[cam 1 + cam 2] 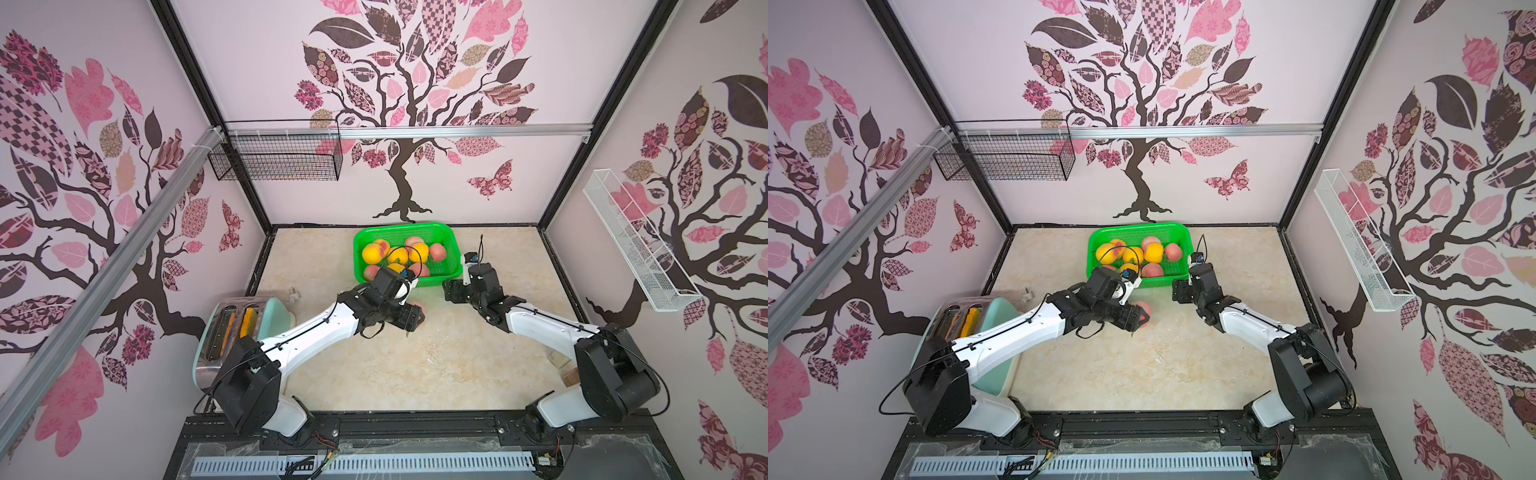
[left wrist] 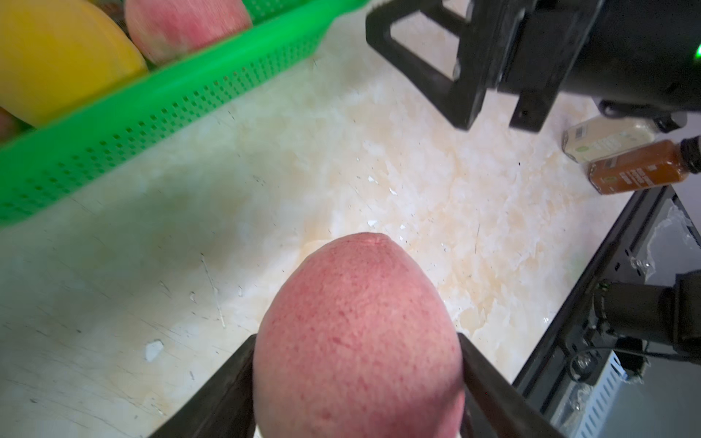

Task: Put the peaches into the basket
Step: Pick up the peach from the center of the board, then place the peach in the basket.

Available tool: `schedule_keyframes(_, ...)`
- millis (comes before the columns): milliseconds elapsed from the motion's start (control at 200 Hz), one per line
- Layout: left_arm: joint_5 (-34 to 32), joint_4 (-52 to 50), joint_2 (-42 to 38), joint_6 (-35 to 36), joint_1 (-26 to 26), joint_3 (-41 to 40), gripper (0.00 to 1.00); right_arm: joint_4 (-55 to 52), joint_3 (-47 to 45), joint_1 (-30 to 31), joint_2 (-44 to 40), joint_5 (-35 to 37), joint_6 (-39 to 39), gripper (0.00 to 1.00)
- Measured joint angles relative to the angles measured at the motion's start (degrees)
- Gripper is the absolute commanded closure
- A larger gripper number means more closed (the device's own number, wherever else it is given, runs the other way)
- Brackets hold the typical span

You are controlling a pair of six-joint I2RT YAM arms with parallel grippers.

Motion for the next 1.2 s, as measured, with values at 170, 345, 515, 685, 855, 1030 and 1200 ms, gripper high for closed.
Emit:
schedule_keyframes(170,-3.3,-2.3,3.7,2.6,0.3,7.5,0.24,0.0,-0.1,0.0,-0.1,0.0,0.0,0.19)
schedule_keyframes(345,-6.8,-5.3,8.3,4.5,0.9,13.9,0.24,0.2,-1.0,0.0,-0.9,0.0,0.1,0.19)
schedule_keyframes(515,-9.4,-7.4,12.4,5.1,2.7,19.6,0.24,0.7,-1.2,0.0,-0.9,0.0,0.2,0.19)
schedule_keyframes(685,-11.0,-8.1,14.8,5.2,5.0,24.1,0.24,1.0,-1.2,0.0,-0.9,0.0,0.3,0.2)
schedule_keyframes(855,-11.3,-7.6,16.3,4.4,7.5,28.1,0.23,1.9,-1.5,0.0,-0.5,0.0,0.3,0.2)
schedule_keyframes(1030,-11.8,-5.3,18.7,3.5,9.5,32.1,0.23,2.4,-1.5,0.0,0.3,0.0,0.5,0.19)
schedule_keyframes(1200,-13.2,-4.0,22.4,2.8,10.1,35.6,0.22,2.8,-1.5,0.0,0.9,-0.1,0.7,0.19)
